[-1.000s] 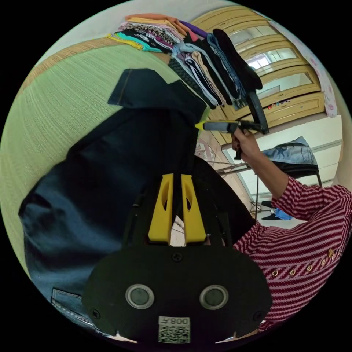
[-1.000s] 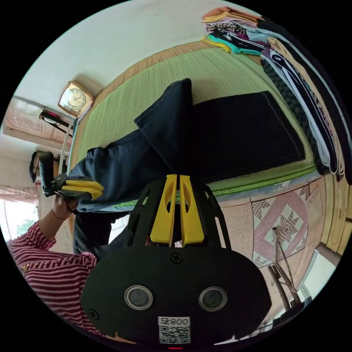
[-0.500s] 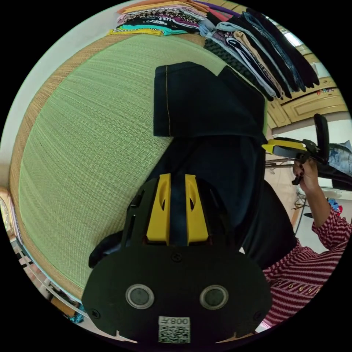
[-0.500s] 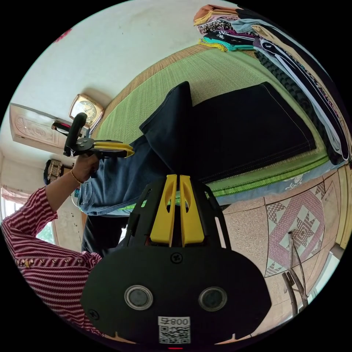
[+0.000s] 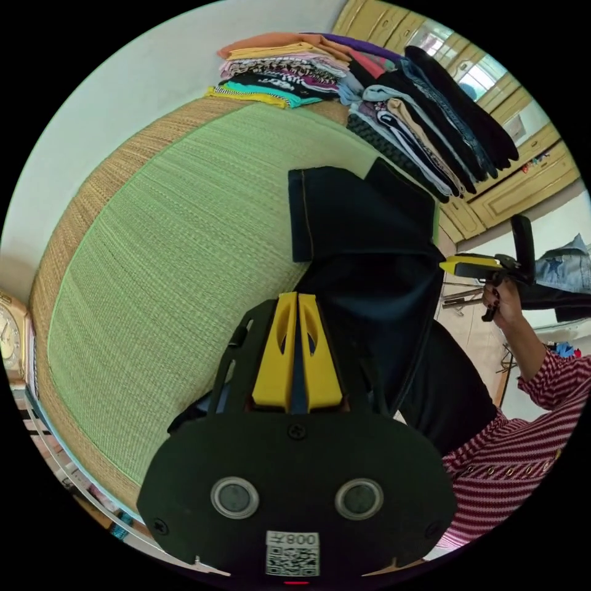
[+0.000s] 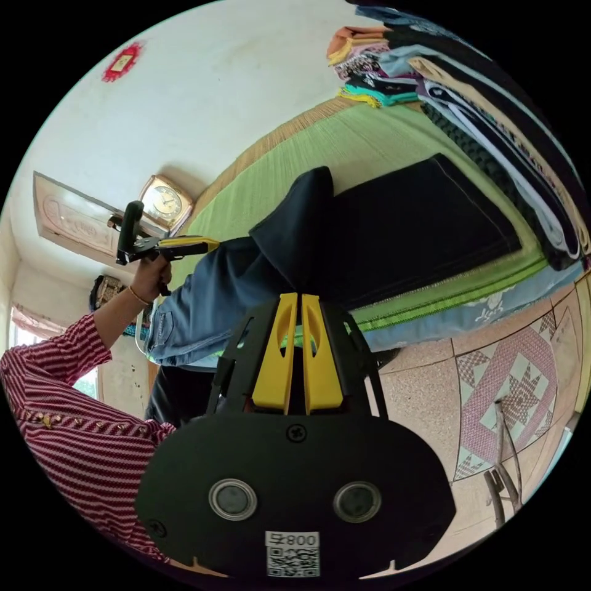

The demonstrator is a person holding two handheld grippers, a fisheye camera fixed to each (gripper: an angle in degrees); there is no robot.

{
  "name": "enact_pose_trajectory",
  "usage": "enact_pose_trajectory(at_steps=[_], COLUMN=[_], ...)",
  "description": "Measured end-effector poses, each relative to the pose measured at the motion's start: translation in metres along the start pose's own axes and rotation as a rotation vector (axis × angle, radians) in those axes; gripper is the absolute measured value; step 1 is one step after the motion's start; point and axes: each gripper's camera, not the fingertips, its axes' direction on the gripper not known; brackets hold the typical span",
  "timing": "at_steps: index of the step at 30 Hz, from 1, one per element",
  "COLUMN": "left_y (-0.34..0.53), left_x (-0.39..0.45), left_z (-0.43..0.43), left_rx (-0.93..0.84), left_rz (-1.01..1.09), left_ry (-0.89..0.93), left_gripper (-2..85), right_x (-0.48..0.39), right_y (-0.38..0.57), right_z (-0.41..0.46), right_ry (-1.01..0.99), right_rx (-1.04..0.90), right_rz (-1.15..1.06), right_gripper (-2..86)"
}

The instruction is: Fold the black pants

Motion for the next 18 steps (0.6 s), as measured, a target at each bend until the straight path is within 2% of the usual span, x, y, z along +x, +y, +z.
enact_pose_trajectory(at_steps=[4,7,11,18], left_y=[-0.001,-0.002,-0.01,-0.009], left_x=[0.007,0.011,0.01,-0.009], left_z=[0.0,-0.022,-0.034,-0.023], left_rx=[-0.05,0.043,0.068,0.068], left_rz=[-0.036,-0.059,-0.111,-0.375], left_ry=[-0.027,0.04,0.205,0.514], left_gripper=[1.6,3.5,7.0,7.6], right_x=[0.038,0.042,0.051,0.071], right_y=[0.014,0.02,0.026,0.044], right_z=[0.017,0.01,0.005,-0.003], right_ry=[-0.074,-0.07,-0.075,-0.123], right_rx=[-0.009,0.001,0.004,0.038], right_rz=[0.073,0.056,0.056,0.071], right_gripper=[0.7,0.7,0.7,0.8])
